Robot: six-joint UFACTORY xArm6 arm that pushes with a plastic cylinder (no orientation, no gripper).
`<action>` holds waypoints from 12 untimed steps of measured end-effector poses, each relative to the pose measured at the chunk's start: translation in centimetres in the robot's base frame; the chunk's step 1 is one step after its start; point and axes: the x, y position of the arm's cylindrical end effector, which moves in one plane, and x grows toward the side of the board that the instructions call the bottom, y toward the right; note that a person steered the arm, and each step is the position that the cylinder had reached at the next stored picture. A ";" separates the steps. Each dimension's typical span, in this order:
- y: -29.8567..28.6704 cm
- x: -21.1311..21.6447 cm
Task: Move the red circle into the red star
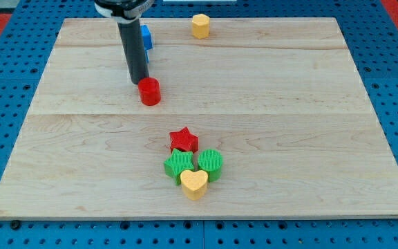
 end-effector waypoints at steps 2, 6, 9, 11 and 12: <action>1.3 4.6; 10.9 8.4; 14.8 9.2; 14.8 11.5; 14.0 10.2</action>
